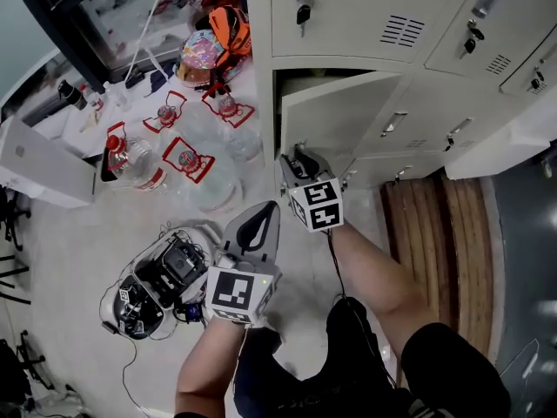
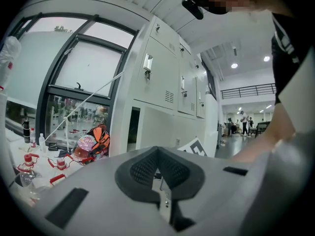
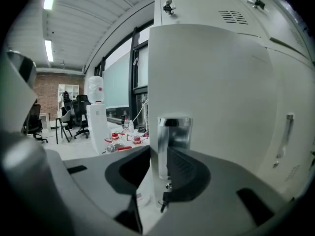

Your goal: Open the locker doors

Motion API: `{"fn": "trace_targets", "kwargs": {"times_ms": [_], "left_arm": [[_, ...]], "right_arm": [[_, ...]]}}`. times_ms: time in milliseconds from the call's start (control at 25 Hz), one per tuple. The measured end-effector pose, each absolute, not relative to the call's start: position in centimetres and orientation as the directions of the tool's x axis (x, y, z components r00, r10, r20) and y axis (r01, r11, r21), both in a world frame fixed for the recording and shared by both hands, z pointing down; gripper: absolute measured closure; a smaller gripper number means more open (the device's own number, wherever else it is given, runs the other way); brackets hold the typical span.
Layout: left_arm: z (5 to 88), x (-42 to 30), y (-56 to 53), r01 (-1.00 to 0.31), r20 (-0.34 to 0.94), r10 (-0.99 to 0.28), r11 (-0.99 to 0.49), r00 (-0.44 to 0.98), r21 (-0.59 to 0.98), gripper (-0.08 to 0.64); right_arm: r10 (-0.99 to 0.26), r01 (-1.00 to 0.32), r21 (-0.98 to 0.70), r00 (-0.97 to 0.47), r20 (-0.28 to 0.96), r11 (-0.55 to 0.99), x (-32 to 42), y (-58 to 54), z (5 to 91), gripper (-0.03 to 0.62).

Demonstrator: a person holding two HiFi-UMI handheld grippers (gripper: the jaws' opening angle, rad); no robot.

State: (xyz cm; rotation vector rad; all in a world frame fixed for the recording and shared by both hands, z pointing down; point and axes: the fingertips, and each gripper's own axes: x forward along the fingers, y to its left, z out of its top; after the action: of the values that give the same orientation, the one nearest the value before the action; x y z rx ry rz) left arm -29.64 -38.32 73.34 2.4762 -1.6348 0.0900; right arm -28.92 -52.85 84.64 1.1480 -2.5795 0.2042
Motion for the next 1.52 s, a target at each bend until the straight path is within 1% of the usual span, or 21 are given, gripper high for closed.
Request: {"fn": "trace_targets", "kwargs": {"times_ms": [240,520,880,1000,1200,1400,1480,1520], "left_arm": [[72.2,-27.5,-36.7,-0.908,0.166,-0.894,-0.402,0.417,0.118,0.561],[71.8,-24.1,-35.8,-0.893,0.187,-0.874,-0.429,0.448,0.137,0.561],[71.2,-19.5,-36.0,-0.876,0.184,-0.859,-0.449,0.477,0.177,0.561],[71.0,-18.0,-36.2,-0.868,0.189,-0.851,-0.458,0.490,0.191,0.561],[70.5,-15.8,-36.6,-0.852,0.199,-0.832,-0.482,0.518,0.204,0.561],[69.5,-14.3,-37.2,-0.845,0.205,-0.822,-0.496,0.532,0.203,0.561],[69.4,-13.9,-37.4,-0.848,0.213,-0.823,-0.490,0.527,0.205,0.561],[69.4,-13.7,-37.5,-0.850,0.217,-0.824,-0.484,0.523,0.207,0.561]], "right_arm": [[-0.677,-0.723,-0.008,-0.651,0.343,0.691,-26.5,-49.5,84.6,0.484],[-0.627,-0.663,0.020,-0.699,0.344,0.749,-22.5,-46.2,84.6,0.480],[-0.588,-0.613,0.064,-0.717,0.375,0.787,-17.0,-43.1,84.5,0.474],[-0.581,-0.617,0.052,-0.704,0.408,0.785,-14.4,-42.2,84.9,0.472],[-0.598,-0.649,0.036,-0.677,0.430,0.760,-10.6,-41.3,84.7,0.469],[-0.632,-0.700,0.027,-0.626,0.458,0.713,-7.4,-40.8,84.7,0.492],[-0.640,-0.719,0.006,-0.616,0.459,0.695,-6.6,-40.7,84.4,0.487],[-0.643,-0.724,-0.002,-0.613,0.459,0.689,-6.3,-40.6,84.2,0.465]]}}
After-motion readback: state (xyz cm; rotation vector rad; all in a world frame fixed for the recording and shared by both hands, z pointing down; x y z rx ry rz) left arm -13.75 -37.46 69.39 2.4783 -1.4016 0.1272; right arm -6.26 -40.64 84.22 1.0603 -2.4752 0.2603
